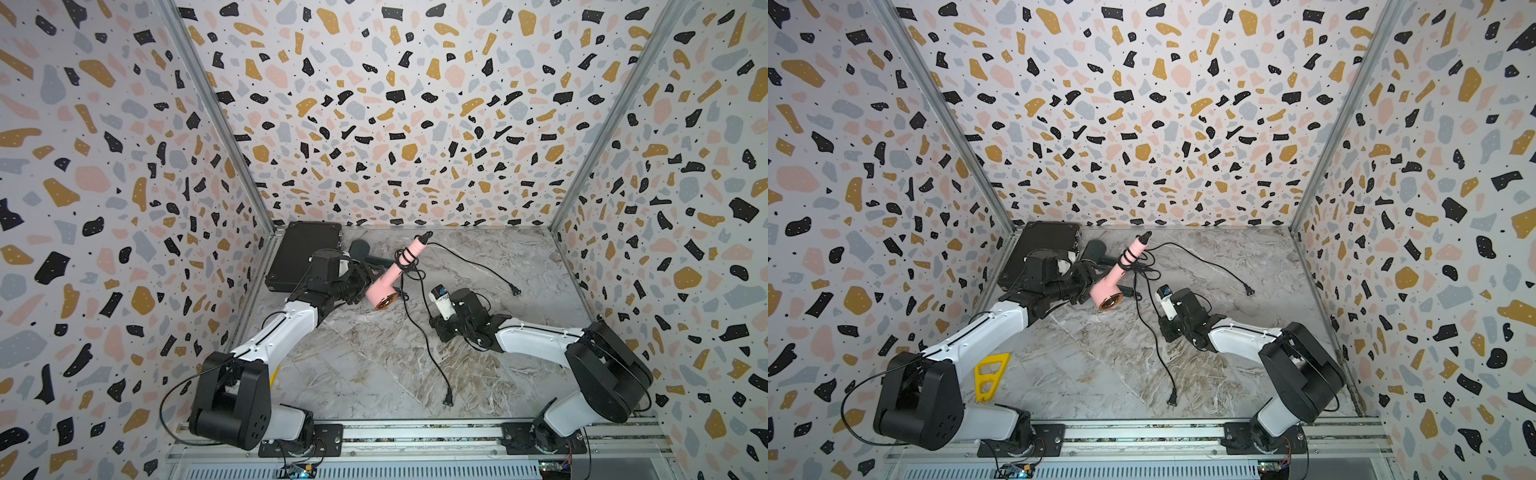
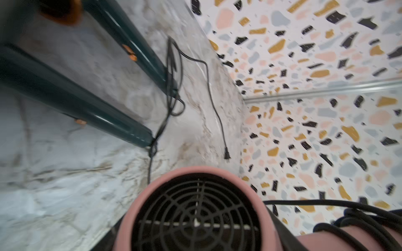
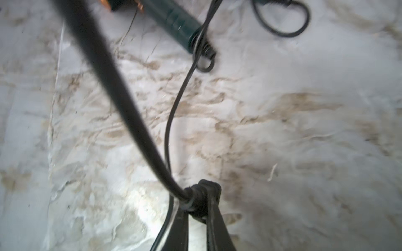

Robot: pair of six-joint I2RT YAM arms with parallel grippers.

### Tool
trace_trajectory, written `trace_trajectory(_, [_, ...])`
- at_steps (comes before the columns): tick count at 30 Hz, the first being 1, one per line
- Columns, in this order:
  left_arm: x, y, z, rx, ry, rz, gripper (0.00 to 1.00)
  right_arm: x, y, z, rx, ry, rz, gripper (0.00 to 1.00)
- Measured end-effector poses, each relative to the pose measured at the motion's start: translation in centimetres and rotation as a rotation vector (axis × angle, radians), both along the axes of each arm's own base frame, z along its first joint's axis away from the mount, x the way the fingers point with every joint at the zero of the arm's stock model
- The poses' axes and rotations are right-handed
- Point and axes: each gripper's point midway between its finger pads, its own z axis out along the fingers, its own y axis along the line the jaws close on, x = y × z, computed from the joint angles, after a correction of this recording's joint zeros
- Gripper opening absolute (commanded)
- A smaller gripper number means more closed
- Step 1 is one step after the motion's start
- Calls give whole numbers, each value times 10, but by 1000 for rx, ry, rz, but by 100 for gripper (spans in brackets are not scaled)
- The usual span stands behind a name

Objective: Wrap the cord around the hair dryer
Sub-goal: Wrap the power cord around the hair dryer.

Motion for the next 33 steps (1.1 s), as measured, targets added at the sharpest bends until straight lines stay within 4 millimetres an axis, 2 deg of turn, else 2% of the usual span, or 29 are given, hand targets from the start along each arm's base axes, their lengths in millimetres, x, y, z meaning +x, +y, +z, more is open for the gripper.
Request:
trace_trajectory(4, [6,23,-16,121,20,113,0,-25,15,16,-43,27,108,0])
trace_trajectory(7, [11,37,-22,243,22,171,0,-39,29,39,-54,12,186,0])
trace_trajectory(12, [23,44,-15,512,-23,156,0,-56,57,85,-48,-49,304,0])
trace_trajectory(15, [29,43,-7,652,-68,112,0,-58,73,120,-25,-111,358,0])
trace_trajectory(19, [23,47,-6,788,-90,30,0,-49,83,162,-17,-220,392,0])
trace_trajectory(22, [14,43,-10,863,-100,-69,0,-36,85,178,-51,-281,397,0])
trace_trajectory(28, [-17,25,-5,900,-148,-329,0,-2,78,184,-168,-348,369,0])
trace_trajectory(33, [-52,0,-1,844,-199,-566,0,25,60,181,-243,-359,336,0])
